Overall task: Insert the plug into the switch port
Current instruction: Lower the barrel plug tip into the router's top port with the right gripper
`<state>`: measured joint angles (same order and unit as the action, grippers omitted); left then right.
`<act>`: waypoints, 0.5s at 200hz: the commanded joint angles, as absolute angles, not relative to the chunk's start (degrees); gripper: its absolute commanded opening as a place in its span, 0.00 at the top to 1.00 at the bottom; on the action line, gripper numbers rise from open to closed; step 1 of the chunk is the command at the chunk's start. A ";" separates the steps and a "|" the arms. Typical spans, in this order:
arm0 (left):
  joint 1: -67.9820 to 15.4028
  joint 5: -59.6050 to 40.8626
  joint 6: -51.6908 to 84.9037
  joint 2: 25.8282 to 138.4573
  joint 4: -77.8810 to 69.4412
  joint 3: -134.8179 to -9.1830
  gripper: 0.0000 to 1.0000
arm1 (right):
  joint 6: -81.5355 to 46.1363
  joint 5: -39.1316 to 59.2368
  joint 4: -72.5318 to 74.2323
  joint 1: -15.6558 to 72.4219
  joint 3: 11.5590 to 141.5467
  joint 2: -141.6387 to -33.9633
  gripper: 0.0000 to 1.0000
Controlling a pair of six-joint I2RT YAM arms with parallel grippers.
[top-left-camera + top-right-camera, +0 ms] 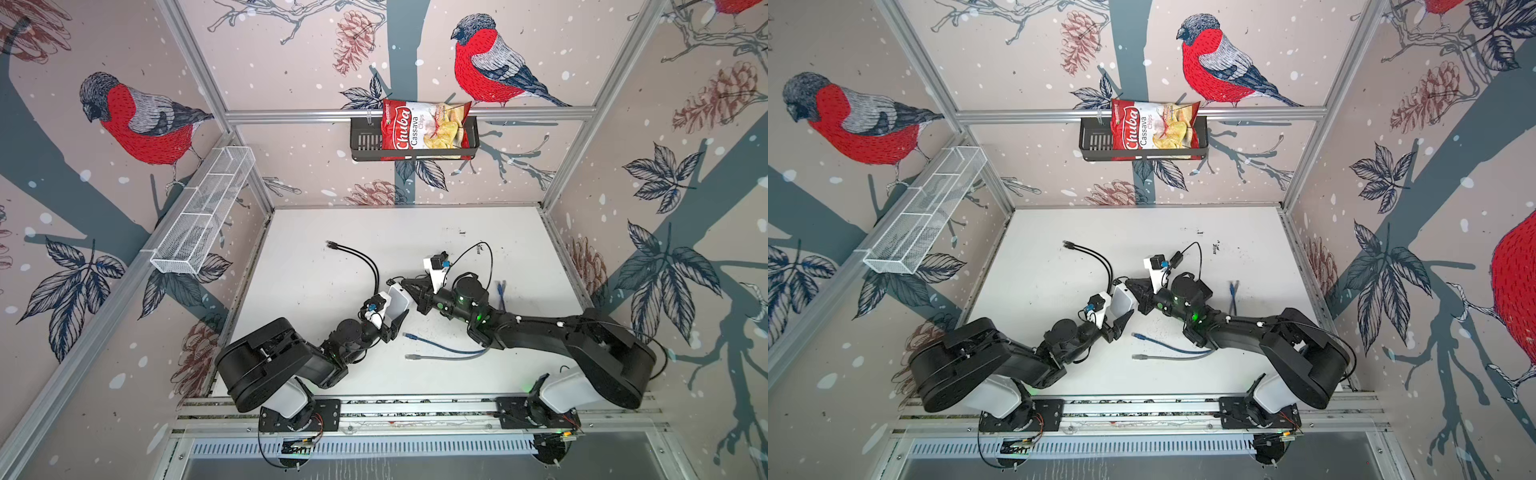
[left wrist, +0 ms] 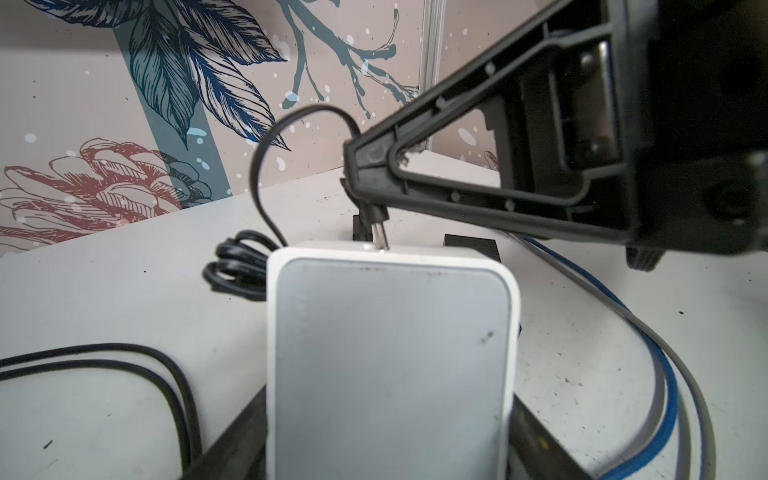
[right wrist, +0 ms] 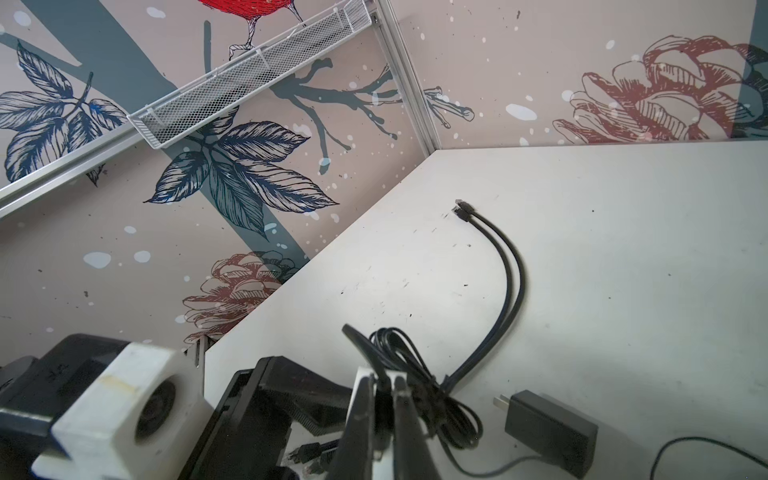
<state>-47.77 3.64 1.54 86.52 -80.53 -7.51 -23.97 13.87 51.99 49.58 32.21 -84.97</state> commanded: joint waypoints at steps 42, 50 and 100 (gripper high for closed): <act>-47.72 4.61 1.33 86.96 -89.05 -7.39 0.65 | -23.35 14.61 51.41 49.81 29.14 -82.26 1.00; -47.72 4.70 1.02 87.09 -89.39 -7.40 0.66 | -23.14 14.59 51.33 49.80 28.94 -81.99 1.00; -47.72 2.42 -3.12 89.23 -92.30 -6.97 0.67 | -22.73 14.90 51.86 49.92 28.64 -81.75 1.00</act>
